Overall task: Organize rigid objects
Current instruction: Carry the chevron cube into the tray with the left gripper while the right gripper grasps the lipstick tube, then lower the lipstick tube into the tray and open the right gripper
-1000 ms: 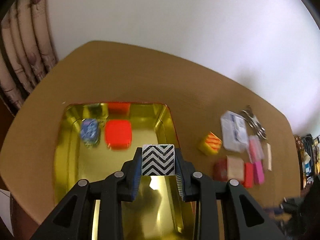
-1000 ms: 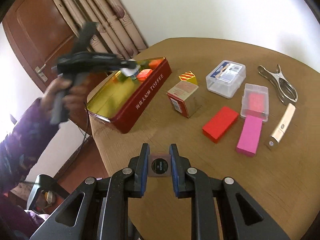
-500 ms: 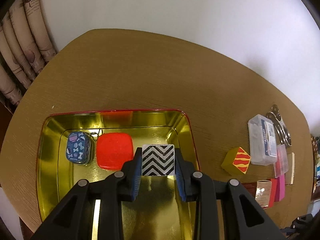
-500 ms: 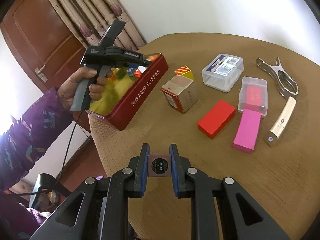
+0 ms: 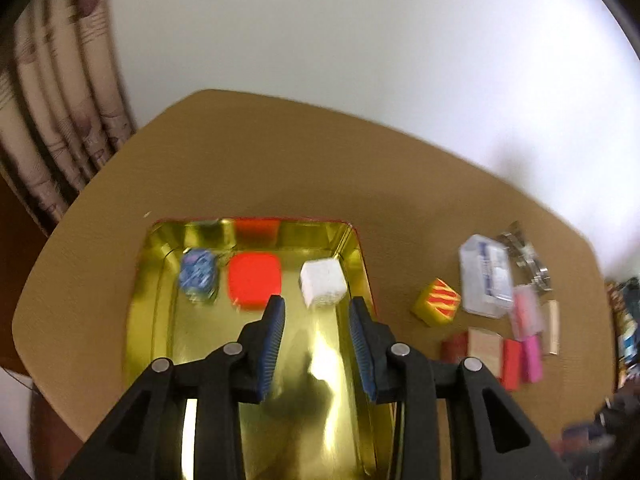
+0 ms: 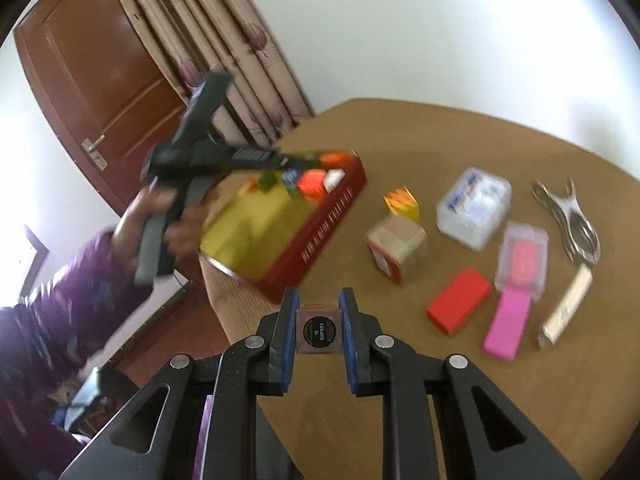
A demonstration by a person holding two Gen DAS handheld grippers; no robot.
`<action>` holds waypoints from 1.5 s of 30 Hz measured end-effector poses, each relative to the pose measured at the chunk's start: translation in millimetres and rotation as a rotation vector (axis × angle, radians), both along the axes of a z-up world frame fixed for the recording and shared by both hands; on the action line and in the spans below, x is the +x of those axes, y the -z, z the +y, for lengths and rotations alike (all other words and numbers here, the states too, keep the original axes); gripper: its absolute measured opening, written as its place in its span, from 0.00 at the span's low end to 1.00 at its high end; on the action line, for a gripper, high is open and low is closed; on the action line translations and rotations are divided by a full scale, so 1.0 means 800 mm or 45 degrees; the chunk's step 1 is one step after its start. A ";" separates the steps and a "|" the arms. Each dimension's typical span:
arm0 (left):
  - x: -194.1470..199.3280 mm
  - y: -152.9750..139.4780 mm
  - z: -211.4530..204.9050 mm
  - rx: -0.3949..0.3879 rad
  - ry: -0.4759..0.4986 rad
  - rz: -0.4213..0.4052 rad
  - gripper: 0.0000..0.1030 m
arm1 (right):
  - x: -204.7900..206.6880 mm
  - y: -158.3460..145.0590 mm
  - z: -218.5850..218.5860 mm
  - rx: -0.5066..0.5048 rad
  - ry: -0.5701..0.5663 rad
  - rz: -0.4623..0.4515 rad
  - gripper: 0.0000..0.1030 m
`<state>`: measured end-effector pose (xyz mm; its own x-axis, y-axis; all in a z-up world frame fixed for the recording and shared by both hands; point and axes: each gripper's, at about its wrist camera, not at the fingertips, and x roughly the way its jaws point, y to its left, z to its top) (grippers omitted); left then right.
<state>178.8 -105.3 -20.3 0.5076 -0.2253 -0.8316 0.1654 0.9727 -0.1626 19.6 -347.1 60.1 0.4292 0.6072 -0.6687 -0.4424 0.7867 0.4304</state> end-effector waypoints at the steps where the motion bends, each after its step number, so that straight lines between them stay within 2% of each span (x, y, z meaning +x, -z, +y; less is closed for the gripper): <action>1: -0.014 -0.006 0.012 -0.018 -0.032 -0.013 0.34 | 0.010 -0.006 0.006 0.017 -0.009 -0.004 0.18; 4: -0.063 -0.013 0.050 -0.050 -0.151 -0.024 0.38 | 0.049 -0.019 0.032 0.058 -0.052 0.005 0.18; 9: -0.142 0.005 0.110 -0.081 -0.344 0.017 0.39 | 0.116 -0.021 0.099 0.102 -0.158 0.094 0.18; 13: -0.178 0.012 0.138 -0.089 -0.437 -0.030 0.39 | 0.161 0.004 0.165 -0.012 -0.219 0.209 0.18; 16: -0.185 0.003 0.139 -0.071 -0.424 -0.097 0.39 | 0.188 0.033 0.188 0.003 -0.205 0.333 0.18; 20: -0.192 -0.008 0.122 0.076 -0.352 -0.203 0.39 | 0.214 0.061 0.209 -0.033 -0.176 0.405 0.18; 24: -0.189 -0.001 0.114 0.035 -0.288 -0.171 0.39 | 0.232 0.066 0.224 -0.051 -0.149 0.417 0.23; 26: -0.186 0.005 0.113 0.021 -0.277 -0.138 0.39 | 0.240 0.061 0.226 -0.074 -0.130 0.380 0.32; 28: -0.182 0.010 0.110 0.021 -0.266 -0.112 0.39 | 0.245 0.055 0.228 -0.095 -0.108 0.336 0.49; 30: -0.179 0.015 0.106 0.032 -0.258 -0.091 0.39 | 0.249 0.051 0.224 -0.091 -0.088 0.305 0.57; 33: -0.179 0.019 0.102 0.060 -0.255 -0.091 0.39 | 0.250 0.041 0.208 -0.060 -0.030 0.242 0.57; 35: -0.182 0.018 0.102 0.066 -0.257 -0.097 0.39 | 0.239 0.025 0.187 0.005 0.018 0.174 0.57; 38: -0.182 0.017 0.104 0.037 -0.256 -0.106 0.39 | 0.196 -0.007 0.140 0.056 0.120 0.007 0.57; 40: -0.183 0.014 0.106 0.024 -0.258 -0.124 0.39 | 0.150 -0.022 0.098 0.000 0.228 -0.125 0.67; 41: -0.185 0.012 0.106 0.026 -0.261 -0.136 0.39 | 0.116 -0.024 0.072 -0.071 0.287 -0.197 0.70; 42: -0.185 0.011 0.106 0.027 -0.264 -0.143 0.39 | 0.096 -0.021 0.056 -0.116 0.315 -0.225 0.74; 45: -0.188 0.007 0.101 0.029 -0.257 -0.158 0.39 | 0.037 -0.001 0.009 -0.277 0.356 -0.218 0.74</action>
